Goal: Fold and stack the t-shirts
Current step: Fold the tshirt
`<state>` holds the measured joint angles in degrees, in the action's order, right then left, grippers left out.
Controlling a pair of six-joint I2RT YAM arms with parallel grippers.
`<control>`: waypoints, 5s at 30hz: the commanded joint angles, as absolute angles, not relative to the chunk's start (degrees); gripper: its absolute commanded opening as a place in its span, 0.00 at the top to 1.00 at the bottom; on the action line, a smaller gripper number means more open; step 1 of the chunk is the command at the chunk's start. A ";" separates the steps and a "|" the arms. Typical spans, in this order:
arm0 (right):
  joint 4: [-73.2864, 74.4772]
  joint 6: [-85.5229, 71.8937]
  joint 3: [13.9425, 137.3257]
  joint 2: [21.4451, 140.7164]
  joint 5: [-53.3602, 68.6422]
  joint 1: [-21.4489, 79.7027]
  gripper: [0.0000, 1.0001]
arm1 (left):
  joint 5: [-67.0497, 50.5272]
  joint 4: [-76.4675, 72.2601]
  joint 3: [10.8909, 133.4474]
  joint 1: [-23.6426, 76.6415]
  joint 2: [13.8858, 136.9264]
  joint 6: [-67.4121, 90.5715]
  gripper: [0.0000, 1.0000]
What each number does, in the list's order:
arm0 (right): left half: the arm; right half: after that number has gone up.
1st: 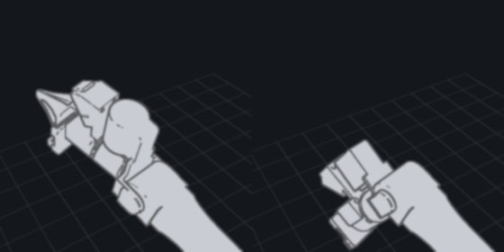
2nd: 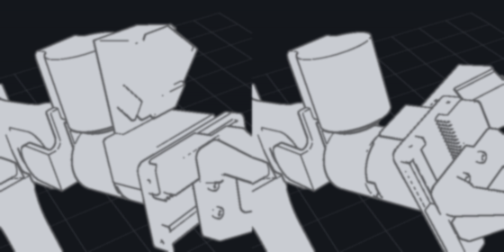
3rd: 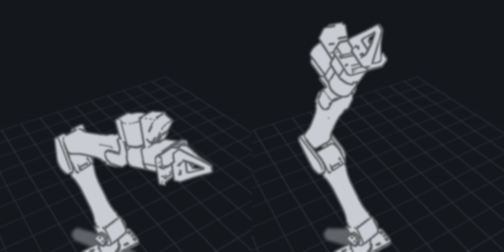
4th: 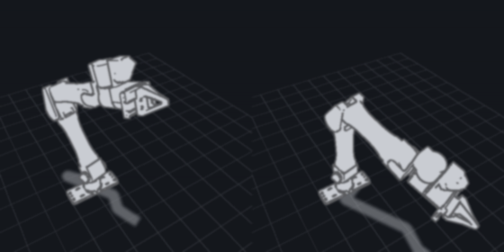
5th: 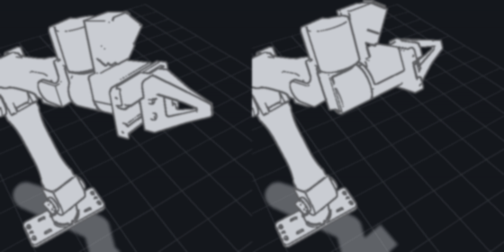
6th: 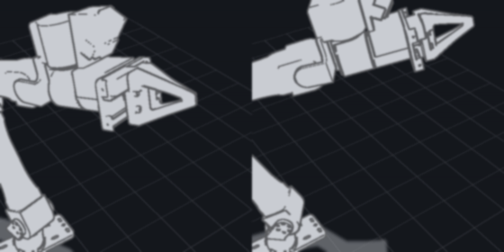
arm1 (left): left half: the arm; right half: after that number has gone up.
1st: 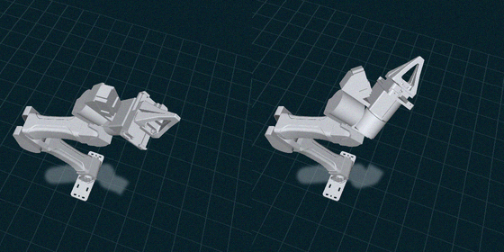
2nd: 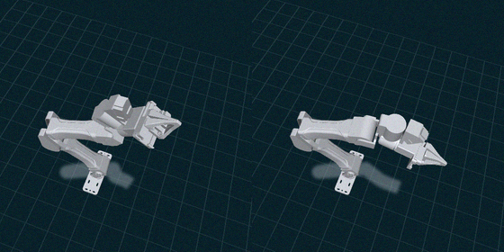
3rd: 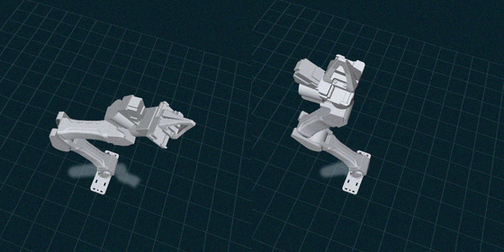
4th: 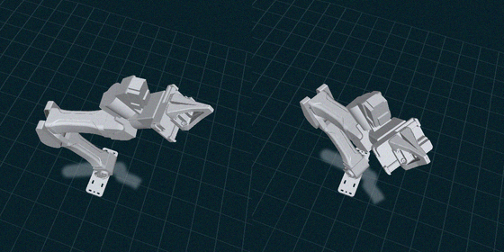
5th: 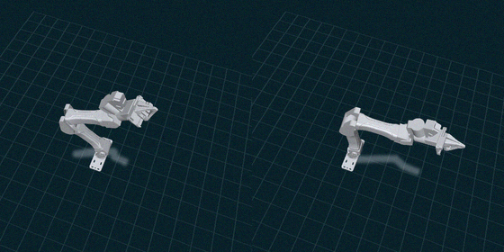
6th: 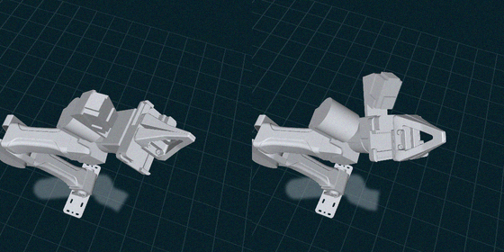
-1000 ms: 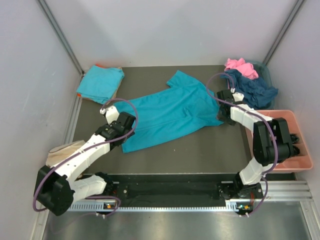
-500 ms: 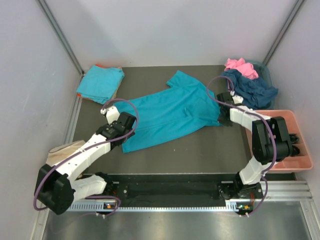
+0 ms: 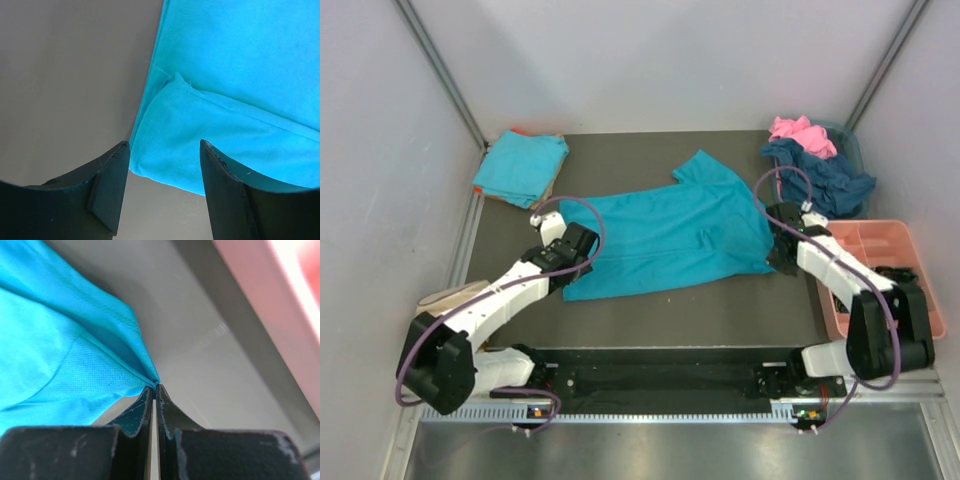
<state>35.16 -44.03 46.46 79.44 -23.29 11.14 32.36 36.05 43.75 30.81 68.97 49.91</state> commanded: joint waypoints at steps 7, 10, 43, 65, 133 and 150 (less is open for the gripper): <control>54.83 -56.68 40.96 57.15 -26.28 16.43 1.00 | 33.66 33.66 50.45 30.94 73.21 45.35 0.37; 57.65 -57.83 39.82 51.52 -25.49 17.14 1.00 | 33.31 33.40 51.15 30.94 74.26 44.65 0.37; 32.96 -31.99 61.08 72.68 -23.82 18.98 0.07 | 36.30 19.43 51.16 29.97 78.57 36.38 0.22; 23.37 -9.79 93.14 108.93 -15.77 13.55 0.01 | 33.23 15.12 60.29 23.55 90.88 34.37 0.22; 39.90 3.25 136.14 147.57 20.57 0.26 0.09 | 33.49 18.72 59.15 23.29 95.01 37.70 0.24; 41.75 4.66 136.93 149.06 23.81 2.02 0.35 | 34.28 19.69 59.06 23.29 94.57 38.14 0.24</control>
